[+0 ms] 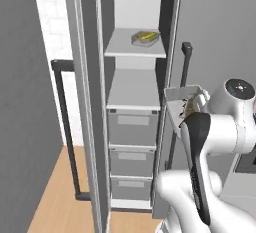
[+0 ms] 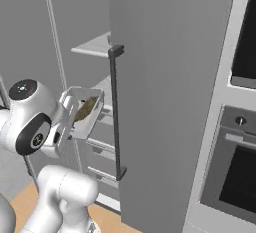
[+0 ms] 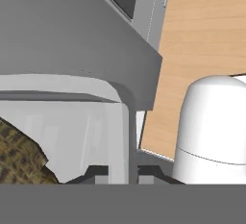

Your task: Take the meat container that has the fish and place it on the second highest rack of the freezer. Then take the vegetable container that has the cucumber and potato and place it on the highest rack of the freezer.

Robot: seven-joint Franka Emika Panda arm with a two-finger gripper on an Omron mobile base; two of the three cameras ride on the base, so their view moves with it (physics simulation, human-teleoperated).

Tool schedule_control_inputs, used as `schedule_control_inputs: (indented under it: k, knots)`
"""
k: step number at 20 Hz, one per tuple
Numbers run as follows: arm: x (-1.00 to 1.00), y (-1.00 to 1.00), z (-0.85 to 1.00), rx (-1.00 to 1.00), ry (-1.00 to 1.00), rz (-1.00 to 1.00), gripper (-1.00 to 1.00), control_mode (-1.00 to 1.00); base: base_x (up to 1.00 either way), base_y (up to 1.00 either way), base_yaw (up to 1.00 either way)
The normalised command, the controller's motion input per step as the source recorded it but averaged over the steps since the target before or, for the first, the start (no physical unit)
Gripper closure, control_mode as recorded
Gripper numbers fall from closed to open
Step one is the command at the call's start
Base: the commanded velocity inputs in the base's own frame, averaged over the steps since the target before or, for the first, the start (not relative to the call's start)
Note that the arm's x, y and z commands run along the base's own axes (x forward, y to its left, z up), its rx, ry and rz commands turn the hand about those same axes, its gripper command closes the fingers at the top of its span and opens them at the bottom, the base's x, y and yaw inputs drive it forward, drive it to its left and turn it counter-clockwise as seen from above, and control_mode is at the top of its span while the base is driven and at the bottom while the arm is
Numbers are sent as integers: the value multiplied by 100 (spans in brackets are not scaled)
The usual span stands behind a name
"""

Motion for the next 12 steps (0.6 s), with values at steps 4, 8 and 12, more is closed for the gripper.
schedule_control_inputs:
  k: [4,8,12]
  knots:
    - [0,0,0,0,0,0,100,100,20,59,0]
    - [0,0,0,0,0,0,100,100,0,-38,-1]
    - [0,0,0,0,0,0,100,100,0,-30,0]
